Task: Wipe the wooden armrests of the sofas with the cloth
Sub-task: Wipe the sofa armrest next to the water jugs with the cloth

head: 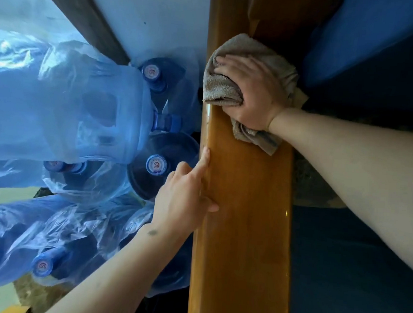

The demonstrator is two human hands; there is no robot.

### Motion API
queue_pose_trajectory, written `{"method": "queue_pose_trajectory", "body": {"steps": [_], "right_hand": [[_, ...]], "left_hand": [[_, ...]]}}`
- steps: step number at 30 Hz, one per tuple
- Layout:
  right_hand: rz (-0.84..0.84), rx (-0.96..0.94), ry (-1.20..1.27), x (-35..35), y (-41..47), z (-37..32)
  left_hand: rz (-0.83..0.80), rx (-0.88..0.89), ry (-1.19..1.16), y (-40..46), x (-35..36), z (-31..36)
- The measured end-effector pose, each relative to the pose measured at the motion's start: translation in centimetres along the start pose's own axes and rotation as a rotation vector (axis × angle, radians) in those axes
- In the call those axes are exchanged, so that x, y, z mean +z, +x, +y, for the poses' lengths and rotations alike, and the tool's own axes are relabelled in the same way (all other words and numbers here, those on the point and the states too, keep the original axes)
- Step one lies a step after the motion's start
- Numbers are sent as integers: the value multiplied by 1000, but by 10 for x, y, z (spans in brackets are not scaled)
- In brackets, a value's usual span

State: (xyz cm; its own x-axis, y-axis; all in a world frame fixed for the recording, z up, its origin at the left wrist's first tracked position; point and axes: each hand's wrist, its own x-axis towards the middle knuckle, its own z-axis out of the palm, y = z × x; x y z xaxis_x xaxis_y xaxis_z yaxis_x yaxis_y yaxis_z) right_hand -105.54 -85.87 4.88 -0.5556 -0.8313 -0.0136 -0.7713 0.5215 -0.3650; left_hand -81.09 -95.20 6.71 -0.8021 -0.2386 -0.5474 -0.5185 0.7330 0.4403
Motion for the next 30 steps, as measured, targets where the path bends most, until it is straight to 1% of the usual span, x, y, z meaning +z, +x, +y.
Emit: {"method": "queue_pose_trajectory", "body": {"steps": [3,6,8,10,12,14,16,21,24,26,27,28,30], "right_hand": [[3,14,-46,0,5,5],[39,70,-81,9,-6,-13],[48,83,-79,19,-32,-37],[38,58,-85,31,-75,-62],[32,39,-92,40,-118,-82],[21,41,-97,46,-158,-103],[9,53,-97,53,-195,-125],[17,90,-76,76,-301,-190],[38,151,-40,92,-358,-231],[54,200,1,106,-390,-258],[64,234,27,112,-405,-271],[76,275,52,119,-417,-284],[84,373,109,125,-432,-309]], "left_hand": [[23,8,-15,8,-1,5],[155,4,-22,1,1,8],[268,47,-45,-21,16,5],[324,59,-159,-57,42,1],[321,53,-276,-96,69,-4],[335,38,-336,-134,93,-11],[338,-12,-424,-168,110,-20],[270,-74,-575,-243,143,-42],[172,-81,-563,-279,160,-56],[130,-121,-597,-298,173,-63],[105,-171,-632,-306,179,-66],[62,-266,-671,-312,185,-70],[-90,-511,-776,-323,191,-73]]}}
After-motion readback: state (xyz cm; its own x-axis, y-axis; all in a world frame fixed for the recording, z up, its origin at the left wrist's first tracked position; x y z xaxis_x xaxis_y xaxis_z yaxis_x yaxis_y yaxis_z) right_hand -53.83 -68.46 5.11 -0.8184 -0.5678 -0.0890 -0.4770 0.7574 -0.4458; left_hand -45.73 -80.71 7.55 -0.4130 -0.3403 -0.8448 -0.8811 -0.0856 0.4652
